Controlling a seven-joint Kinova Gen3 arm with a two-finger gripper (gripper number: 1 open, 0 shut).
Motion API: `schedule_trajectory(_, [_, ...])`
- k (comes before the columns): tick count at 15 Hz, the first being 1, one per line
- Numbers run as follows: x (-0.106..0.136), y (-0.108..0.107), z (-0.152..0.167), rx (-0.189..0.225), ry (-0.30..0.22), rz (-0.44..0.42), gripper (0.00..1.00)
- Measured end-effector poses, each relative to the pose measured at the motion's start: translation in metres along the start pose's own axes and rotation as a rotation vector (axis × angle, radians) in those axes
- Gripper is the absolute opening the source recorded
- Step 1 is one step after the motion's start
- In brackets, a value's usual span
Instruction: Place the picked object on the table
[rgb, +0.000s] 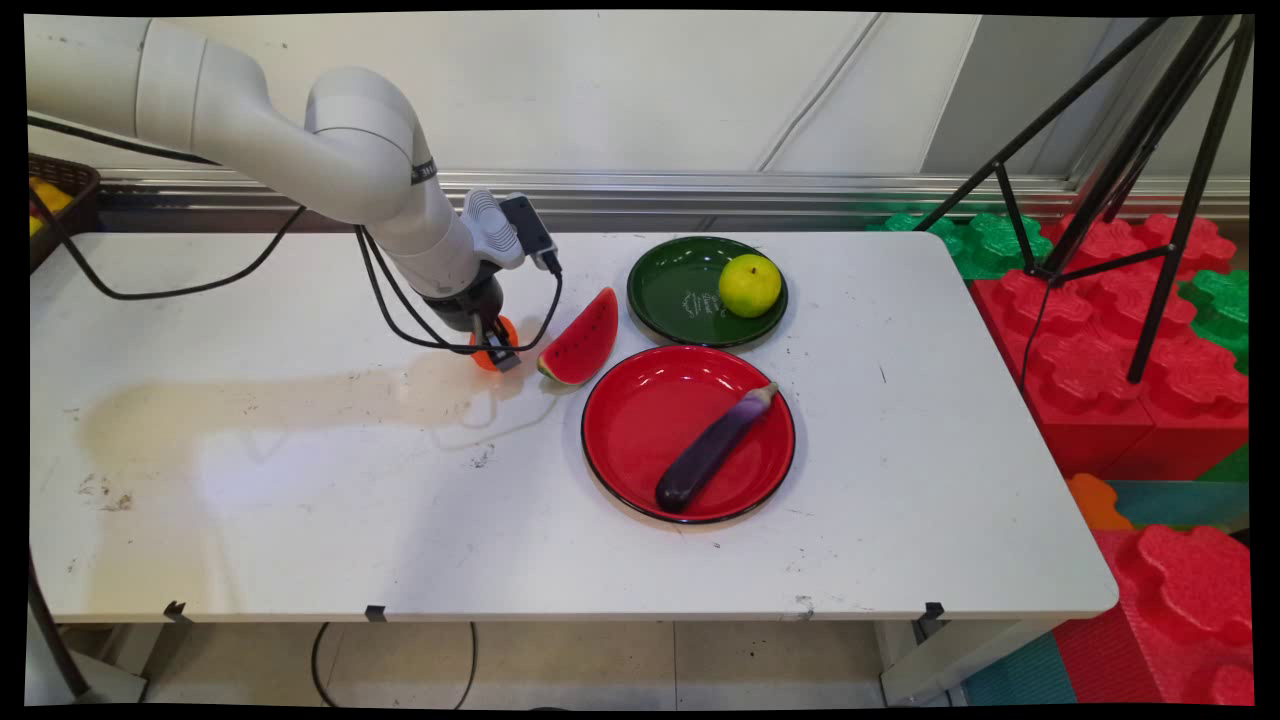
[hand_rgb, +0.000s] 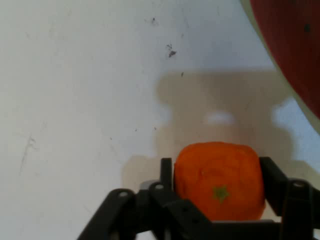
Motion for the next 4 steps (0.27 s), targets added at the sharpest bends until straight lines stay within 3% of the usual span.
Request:
schedule_trajectory(1, [-0.0003,-0.0015,0.0016,-0.006,-0.003,0.010,1.00])
schedule_trajectory(4, [-0.0016,-0.0058,0.0035,-0.017,-0.011,0.033,1.00])
